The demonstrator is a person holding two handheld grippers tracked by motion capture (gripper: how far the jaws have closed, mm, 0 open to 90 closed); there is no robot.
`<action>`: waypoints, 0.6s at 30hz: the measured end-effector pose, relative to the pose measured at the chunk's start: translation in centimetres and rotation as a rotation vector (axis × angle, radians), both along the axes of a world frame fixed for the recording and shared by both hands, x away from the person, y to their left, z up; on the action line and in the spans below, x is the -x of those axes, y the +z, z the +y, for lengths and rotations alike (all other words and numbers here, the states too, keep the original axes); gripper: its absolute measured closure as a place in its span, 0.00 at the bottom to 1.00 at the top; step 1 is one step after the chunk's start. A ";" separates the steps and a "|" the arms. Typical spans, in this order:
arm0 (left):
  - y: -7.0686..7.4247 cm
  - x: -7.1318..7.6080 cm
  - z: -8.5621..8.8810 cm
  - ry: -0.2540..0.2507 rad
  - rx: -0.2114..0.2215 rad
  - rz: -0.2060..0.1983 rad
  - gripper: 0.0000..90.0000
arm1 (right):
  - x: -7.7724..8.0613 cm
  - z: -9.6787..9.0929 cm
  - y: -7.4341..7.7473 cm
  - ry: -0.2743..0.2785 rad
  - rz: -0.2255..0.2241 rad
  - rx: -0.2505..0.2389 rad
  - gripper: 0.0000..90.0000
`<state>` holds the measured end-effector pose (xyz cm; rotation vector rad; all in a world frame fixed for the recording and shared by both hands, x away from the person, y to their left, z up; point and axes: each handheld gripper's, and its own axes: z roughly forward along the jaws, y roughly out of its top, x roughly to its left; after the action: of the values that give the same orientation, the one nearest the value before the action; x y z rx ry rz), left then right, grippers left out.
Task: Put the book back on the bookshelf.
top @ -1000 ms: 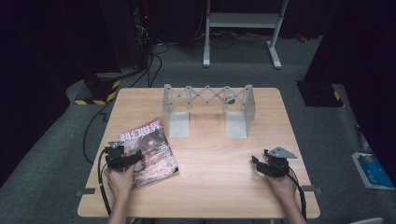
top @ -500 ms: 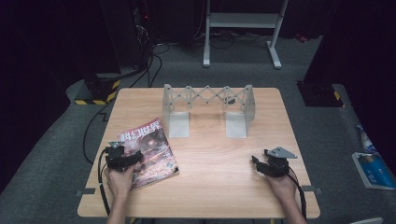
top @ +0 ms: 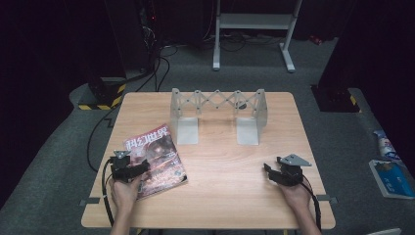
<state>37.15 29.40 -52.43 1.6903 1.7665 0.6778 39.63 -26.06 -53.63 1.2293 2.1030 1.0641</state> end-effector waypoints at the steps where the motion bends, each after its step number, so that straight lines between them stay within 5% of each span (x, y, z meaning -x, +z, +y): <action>1: 0.0 0.1 0.0 0.000 -0.002 -0.003 0.21 | 0.0 0.0 0.0 0.001 -0.001 0.001 0.40; 18: -0.1 3.3 -1.7 -0.022 0.001 -0.018 0.22 | 0.0 0.0 0.0 0.001 -0.001 0.001 0.40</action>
<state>33.89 27.70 -52.55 1.6951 1.7330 0.6803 39.62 -26.06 -53.63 1.2274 2.1035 1.0633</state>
